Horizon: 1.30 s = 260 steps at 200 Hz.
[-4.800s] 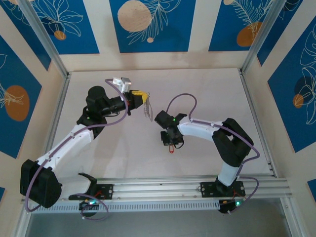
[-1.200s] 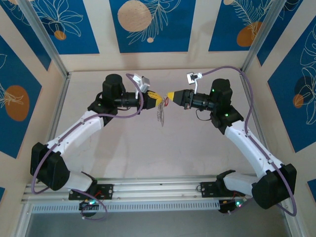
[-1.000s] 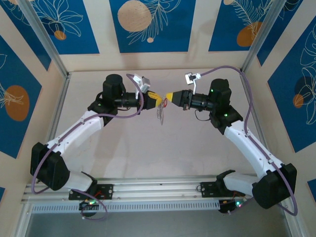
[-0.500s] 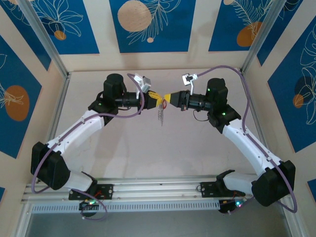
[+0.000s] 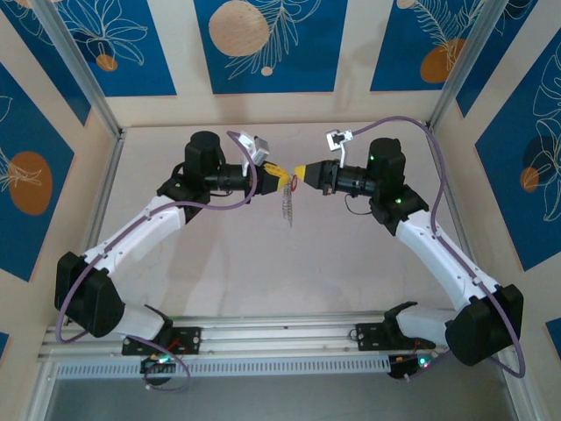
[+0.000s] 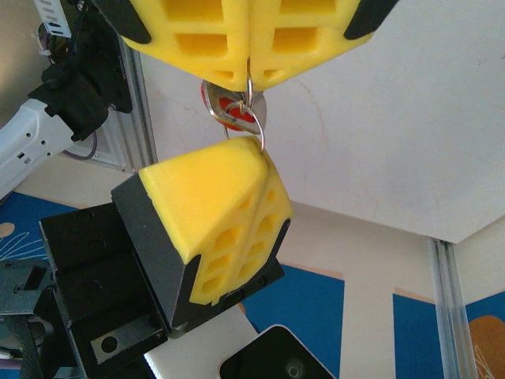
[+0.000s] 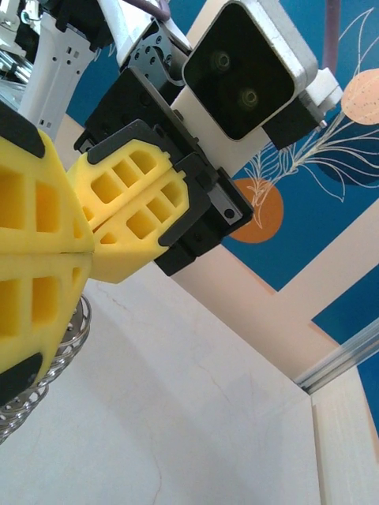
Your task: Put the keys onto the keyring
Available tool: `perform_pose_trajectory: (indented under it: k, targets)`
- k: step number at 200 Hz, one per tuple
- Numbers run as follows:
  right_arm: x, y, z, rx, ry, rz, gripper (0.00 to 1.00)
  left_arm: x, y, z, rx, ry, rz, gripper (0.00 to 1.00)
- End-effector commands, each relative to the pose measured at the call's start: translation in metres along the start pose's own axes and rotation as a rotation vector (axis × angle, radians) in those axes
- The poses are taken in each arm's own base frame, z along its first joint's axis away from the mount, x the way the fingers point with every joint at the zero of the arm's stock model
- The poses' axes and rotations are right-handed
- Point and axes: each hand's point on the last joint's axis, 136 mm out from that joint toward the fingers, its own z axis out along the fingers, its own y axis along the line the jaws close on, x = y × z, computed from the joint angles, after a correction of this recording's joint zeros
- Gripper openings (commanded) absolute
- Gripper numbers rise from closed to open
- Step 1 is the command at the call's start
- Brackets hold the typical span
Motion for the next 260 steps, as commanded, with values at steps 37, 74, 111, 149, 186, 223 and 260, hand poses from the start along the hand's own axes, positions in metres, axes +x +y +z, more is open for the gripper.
perform_pose_trajectory:
  k: [37, 74, 111, 149, 186, 223, 260]
  targets:
    - [0.003, -0.015, -0.005, 0.045, -0.004, 0.022, 0.00, -0.027, -0.014, -0.003, 0.017, -0.057, 0.097, 0.00]
    - [0.009, -0.017, -0.004, 0.032, 0.018, 0.038, 0.00, -0.032, -0.011, -0.004, -0.004, -0.084, 0.106, 0.00]
    - [0.016, -0.017, -0.001, 0.011, 0.039, 0.058, 0.00, -0.038, -0.012, -0.005, -0.006, -0.115, 0.110, 0.00]
    - [0.020, -0.014, 0.003, -0.017, 0.053, 0.068, 0.00, -0.040, -0.012, -0.004, 0.002, -0.130, 0.099, 0.00]
    - [0.020, -0.010, 0.006, -0.040, 0.061, 0.085, 0.00, -0.039, -0.009, -0.002, -0.001, -0.144, 0.087, 0.00]
    - [0.016, -0.021, -0.011, -0.001, 0.018, 0.127, 0.14, -0.041, -0.003, -0.002, -0.026, -0.193, 0.067, 0.00]
    - [0.009, -0.023, -0.032, 0.029, -0.044, 0.138, 0.34, -0.044, -0.001, -0.003, -0.034, -0.242, 0.049, 0.00]
